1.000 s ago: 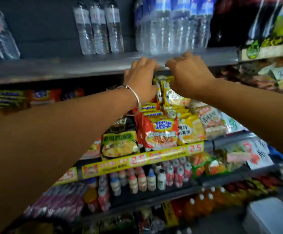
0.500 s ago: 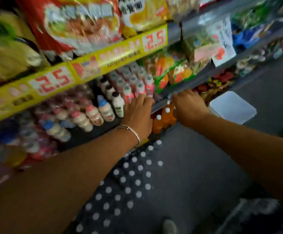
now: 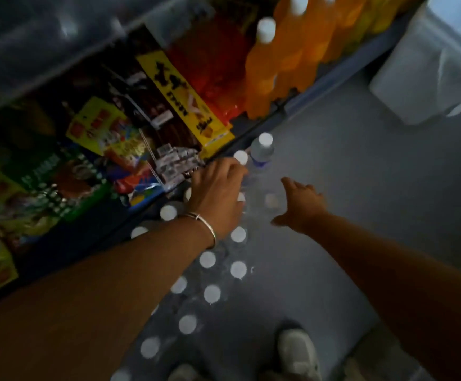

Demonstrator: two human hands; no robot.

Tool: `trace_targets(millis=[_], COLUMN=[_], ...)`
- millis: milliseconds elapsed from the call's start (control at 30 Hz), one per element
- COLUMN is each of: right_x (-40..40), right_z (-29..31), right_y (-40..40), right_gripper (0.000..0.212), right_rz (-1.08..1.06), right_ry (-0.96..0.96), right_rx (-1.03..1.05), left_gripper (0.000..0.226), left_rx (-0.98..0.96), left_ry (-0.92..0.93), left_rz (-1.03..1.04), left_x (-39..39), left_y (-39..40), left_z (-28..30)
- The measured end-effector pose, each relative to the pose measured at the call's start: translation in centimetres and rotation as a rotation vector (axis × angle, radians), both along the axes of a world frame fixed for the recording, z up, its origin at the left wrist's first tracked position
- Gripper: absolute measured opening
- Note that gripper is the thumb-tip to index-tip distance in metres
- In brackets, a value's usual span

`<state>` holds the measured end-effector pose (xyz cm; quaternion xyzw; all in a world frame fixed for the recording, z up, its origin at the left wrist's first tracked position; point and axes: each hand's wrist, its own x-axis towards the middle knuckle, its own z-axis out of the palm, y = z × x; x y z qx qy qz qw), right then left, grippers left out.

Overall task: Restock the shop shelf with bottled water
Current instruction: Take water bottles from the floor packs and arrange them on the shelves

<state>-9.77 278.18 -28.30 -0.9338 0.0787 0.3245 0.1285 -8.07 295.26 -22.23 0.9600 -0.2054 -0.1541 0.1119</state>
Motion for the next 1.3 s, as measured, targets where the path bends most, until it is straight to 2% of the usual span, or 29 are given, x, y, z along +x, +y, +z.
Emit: trace_targets(millis=[67,133,200,267,367,533,700,900,1067,1167,1300], right_x=[-0.1,-0.2,-0.3,-0.4,-0.5,0.1,2.5,5.7,7.6,8.1,7.5], right_z=[-4.0,-7.3,-9.6,-10.7,-9.9,-3.0,11.6,32.3,49.5,61.4,76.3], right_y=[0.0,0.3,0.7,1.1,1.1,-0.4,-1.9,-2.2,-2.0,-1.8,-0.9], right_gripper=[0.108,0.114,0.103,0.081,0.065,0.067,0.073,0.051,0.04,0.034,0.019], right_rz=[-0.105,-0.191,-0.293,-0.372,-0.406,-0.351,-0.199,0.003,0.197,0.299,0.483], right_ry=[0.033,0.024,-0.051,-0.17,-0.26,-0.234,-0.246,-0.246,-0.321,-0.398,-0.493], right_rx=[0.081,0.182,0.301,0.385,0.426,0.463,0.558,0.737,0.756,0.815,0.872], left_gripper=[0.049,0.051,0.053,0.055,0.056,0.057,0.059,0.054,0.043,0.028,0.018], left_rx=[-0.028,-0.064,-0.105,-0.124,-0.133,-0.076,-0.027,-0.015,-0.132,-0.27,-0.34], left_ry=[-0.012,-0.034,-0.062,-0.082,-0.095,-0.09,-0.09,-0.16,-0.087,-0.14,-0.249], left_rz=[-0.008,-0.002,0.004,0.001,-0.024,-0.102,-0.145,-0.099,-0.044,-0.009,0.038], left_x=[0.2,0.2,0.3,0.3,0.1,0.2,1.7,4.1,4.2,3.5,2.2], left_y=[0.2,0.2,0.1,0.2,0.6,0.8,-0.6,-0.6,0.5,1.2,2.5], left_z=[-2.9,-5.1,-6.6,-7.7,-7.9,-3.5,8.3,27.4,42.0,52.9,67.0])
